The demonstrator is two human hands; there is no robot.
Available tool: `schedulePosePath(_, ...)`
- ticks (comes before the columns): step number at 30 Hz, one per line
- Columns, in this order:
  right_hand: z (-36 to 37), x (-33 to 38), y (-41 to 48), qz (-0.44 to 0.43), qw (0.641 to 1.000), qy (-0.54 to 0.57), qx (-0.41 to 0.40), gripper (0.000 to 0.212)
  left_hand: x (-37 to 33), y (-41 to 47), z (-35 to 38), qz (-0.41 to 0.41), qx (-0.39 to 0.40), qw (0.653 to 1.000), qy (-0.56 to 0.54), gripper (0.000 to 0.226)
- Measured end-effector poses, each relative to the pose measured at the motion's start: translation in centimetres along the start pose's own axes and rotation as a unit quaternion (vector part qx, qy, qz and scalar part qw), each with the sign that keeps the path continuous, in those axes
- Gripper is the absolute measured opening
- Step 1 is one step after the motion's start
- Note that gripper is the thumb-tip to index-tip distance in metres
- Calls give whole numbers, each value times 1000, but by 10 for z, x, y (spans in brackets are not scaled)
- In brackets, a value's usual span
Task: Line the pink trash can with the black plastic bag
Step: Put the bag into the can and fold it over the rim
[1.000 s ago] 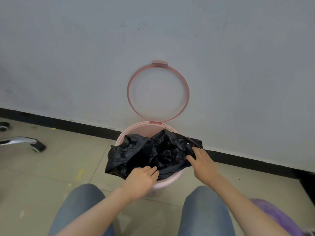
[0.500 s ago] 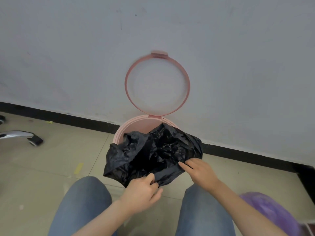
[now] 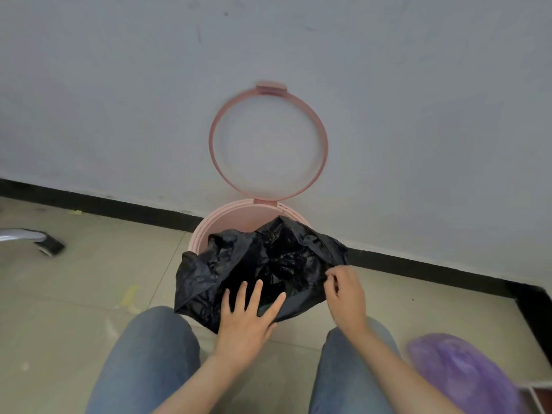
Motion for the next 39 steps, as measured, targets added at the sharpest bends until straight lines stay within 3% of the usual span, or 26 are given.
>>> schedulePosePath(3, 17, 19, -1, -100, 984, -144, -16, 38, -1, 2, -1, -16, -26, 999, -17, 80)
schedulePosePath(5, 26, 29, 3, -26, 977, -208, 39, 58, 0, 2, -2, -28, -29, 999, -19, 84)
schedulePosePath(7, 36, 29, 6, 50, 977, -175, 108, 77, 0, 0, -1, -20, -37, 999, -18, 81)
schedulePosePath(10, 47, 31, 7, 84, 974, -121, 171, 85, 3, -3, -10, 1, -134, 991, 1, 64)
schedulePosePath(13, 47, 30, 11, 95, 975, -77, 187, 85, 28, 2, -27, -110, -175, 979, -3, 59)
schedulePosePath(15, 45, 27, 12, 121, 974, -33, 186, 84, 54, 7, -38, -224, -122, 967, -22, 59)
schedulePosePath(17, 42, 29, 12, 132, 974, -2, 186, 83, 80, 11, -28, -328, -9, 938, -115, 64)
schedulePosePath(19, 40, 30, 14, 133, 972, 20, 191, 84, 93, 13, -20, -368, 55, 890, -264, 69)
schedulePosePath(22, 37, 27, 15, 127, 972, 1, 199, 79, 93, 15, -23, -357, -18, 822, -444, 73)
schedulePosePath(24, 34, 26, 9, 70, 982, -95, 150, 68, 90, 13, -28, -347, -91, 773, -523, 74)
schedulePosePath(26, 29, 30, -5, -62, 985, -153, 39, 57, 88, 7, -31, -349, -117, 750, -549, 79)
schedulePosePath(29, 31, 30, -36, -336, 924, -179, 27, 35, 88, -2, -21, -351, -87, 740, -567, 88)
schedulePosePath(30, 32, 28, -45, -380, 904, -192, 29, 32, 88, -4, -16, -350, -79, 740, -569, 89)
schedulePosePath(33, 34, 19, -57, -402, 901, -163, -30, 5, 87, -12, -8, -366, -49, 749, -551, 89)
schedulePosePath(36, 32, 18, -64, -439, 885, -125, -93, 24, 95, -19, -1, -383, -9, 766, -516, 107)
schedulePosePath(39, 34, 10, -71, -466, 870, -151, -54, 12, 111, -28, 21, -397, 29, 784, -477, 129)
Point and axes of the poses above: each hand's wrist, its own y-axis towards the middle knuckle, its own z-axis out of the palm, x = y × z, the point moved 1 cm from there along y, towards the middle knuckle, and after that the axes turned 6 degrees about -x, right-handed, at the moved point
